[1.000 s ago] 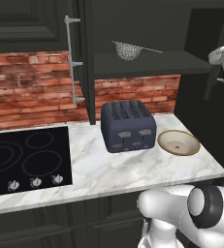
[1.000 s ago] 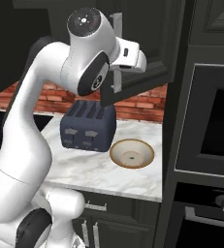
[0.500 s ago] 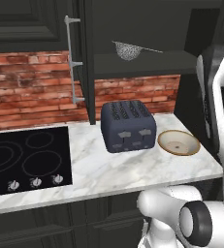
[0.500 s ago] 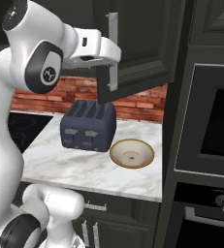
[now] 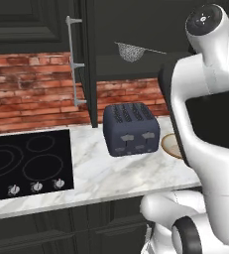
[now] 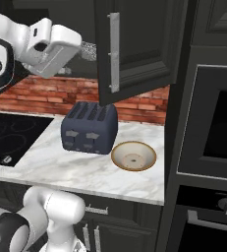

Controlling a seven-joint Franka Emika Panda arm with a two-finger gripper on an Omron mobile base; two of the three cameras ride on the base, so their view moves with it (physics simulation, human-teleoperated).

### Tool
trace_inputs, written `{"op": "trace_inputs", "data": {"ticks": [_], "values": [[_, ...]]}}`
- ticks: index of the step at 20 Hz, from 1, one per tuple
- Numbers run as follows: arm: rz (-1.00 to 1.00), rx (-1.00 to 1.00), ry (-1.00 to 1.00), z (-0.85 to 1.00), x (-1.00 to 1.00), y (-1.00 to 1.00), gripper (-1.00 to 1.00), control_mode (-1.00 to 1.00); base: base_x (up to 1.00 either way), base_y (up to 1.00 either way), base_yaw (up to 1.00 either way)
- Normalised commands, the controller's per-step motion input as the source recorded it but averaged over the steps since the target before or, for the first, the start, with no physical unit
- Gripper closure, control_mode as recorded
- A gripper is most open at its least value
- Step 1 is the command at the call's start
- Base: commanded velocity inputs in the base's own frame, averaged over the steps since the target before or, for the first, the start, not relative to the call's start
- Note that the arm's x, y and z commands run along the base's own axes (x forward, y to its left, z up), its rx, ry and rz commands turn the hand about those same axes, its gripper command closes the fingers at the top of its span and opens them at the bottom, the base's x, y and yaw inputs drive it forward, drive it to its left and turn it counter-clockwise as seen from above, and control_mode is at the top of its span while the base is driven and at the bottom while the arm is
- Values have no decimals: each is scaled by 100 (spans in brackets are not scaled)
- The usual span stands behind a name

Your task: Open the cabinet and setup a tea strainer by placing it in the bowl upright.

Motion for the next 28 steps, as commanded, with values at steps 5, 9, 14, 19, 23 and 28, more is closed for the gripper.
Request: {"op": "trace_inputs", "data": {"ticks": [5, 9, 14, 19, 23, 28], "values": [[-10, -31, 31, -5, 26, 16, -100, -100, 0, 0, 0], [-7, -24, 35, -18, 55, -2, -100, -100, 0, 0, 0], [-3, -21, 23, -43, 65, -8, -100, -100, 0, 0, 0], [-4, -16, 18, -7, 50, -31, -100, -100, 0, 0, 0], [-10, -12, 27, 0, 49, -52, -100, -100, 0, 0, 0], [-15, -8, 24, 0, 17, -49, -100, -100, 0, 0, 0]]}}
